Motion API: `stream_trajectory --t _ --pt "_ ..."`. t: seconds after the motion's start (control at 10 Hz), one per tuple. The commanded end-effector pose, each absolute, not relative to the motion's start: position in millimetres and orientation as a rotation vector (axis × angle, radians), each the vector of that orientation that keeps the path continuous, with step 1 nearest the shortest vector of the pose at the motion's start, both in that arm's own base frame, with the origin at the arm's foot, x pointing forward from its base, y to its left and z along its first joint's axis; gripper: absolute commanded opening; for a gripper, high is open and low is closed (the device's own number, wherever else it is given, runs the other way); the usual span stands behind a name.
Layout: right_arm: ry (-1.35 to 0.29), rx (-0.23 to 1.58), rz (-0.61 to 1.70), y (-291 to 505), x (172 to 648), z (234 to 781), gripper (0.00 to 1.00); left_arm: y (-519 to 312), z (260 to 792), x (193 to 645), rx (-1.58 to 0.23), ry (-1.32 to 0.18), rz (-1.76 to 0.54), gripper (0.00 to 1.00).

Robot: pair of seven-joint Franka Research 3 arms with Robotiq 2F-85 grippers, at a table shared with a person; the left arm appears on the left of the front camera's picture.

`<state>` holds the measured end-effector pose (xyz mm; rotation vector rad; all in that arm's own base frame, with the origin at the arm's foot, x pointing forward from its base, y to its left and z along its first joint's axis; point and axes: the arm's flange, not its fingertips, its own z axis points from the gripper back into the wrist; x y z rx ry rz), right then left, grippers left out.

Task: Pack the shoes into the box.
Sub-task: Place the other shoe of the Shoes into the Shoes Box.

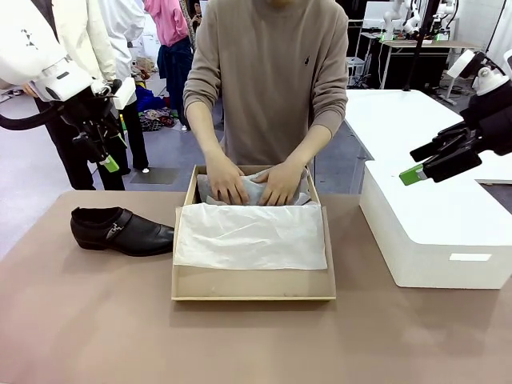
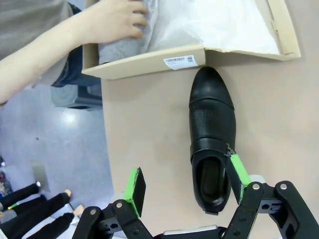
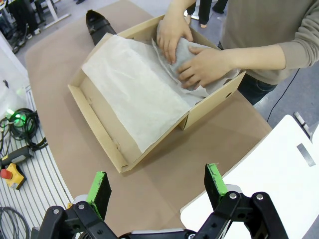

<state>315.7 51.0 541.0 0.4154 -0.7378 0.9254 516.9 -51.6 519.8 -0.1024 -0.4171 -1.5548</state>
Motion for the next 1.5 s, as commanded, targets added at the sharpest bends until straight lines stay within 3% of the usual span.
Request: stream_trajectory --t 0.0,1.4 --pt "-0.75 0.432 0.935 51.7 317.5 541.0 1.0 -49.1 521.4 517.6 -0.096 -0.42 -1.562 0.86" --pt "-0.75 0.432 0.935 51.7 317.5 541.0 1.0 -49.4 521.1 514.5 -0.061 -0.381 -1.563 0.86"
